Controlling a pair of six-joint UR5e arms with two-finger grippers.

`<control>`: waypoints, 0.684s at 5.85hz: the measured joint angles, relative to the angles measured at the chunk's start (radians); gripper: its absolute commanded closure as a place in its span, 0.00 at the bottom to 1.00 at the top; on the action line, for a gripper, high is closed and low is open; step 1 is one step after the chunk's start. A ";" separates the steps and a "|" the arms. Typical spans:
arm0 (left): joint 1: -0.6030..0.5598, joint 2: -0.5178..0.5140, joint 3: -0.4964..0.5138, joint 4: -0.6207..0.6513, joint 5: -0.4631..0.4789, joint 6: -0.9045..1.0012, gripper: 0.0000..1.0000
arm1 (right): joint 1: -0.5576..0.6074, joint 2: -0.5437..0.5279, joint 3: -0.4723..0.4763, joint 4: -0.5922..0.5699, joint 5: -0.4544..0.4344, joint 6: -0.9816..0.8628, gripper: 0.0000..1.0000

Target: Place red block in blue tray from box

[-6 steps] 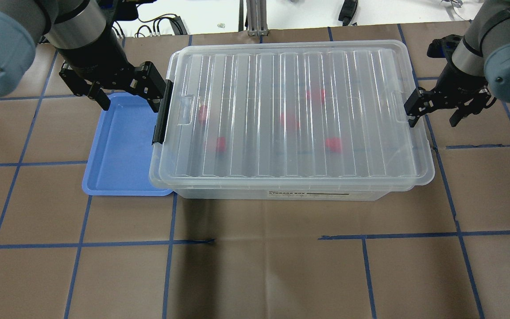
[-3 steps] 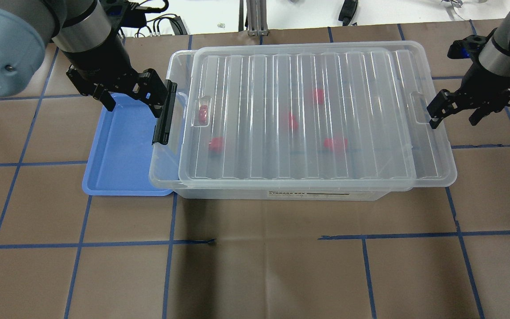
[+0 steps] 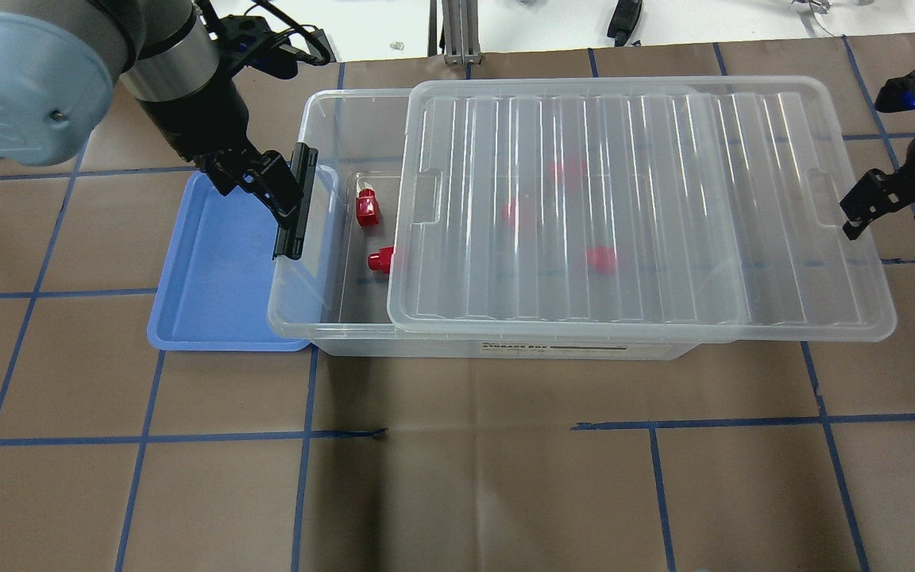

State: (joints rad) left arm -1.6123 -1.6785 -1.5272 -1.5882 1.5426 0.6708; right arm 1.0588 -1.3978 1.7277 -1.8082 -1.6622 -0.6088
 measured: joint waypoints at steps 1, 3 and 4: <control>-0.017 -0.025 -0.002 0.054 0.002 0.131 0.03 | -0.036 0.000 -0.002 -0.001 -0.015 -0.025 0.00; -0.092 -0.087 -0.013 0.206 0.008 0.330 0.05 | -0.079 -0.008 -0.010 0.001 -0.034 -0.052 0.00; -0.122 -0.137 -0.018 0.277 0.009 0.441 0.05 | -0.082 -0.025 -0.027 0.006 -0.033 -0.046 0.00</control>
State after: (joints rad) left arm -1.7347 -1.8156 -1.5448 -1.3108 1.5519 1.1114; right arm 0.9773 -1.4227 1.7005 -1.8018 -1.6947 -0.6548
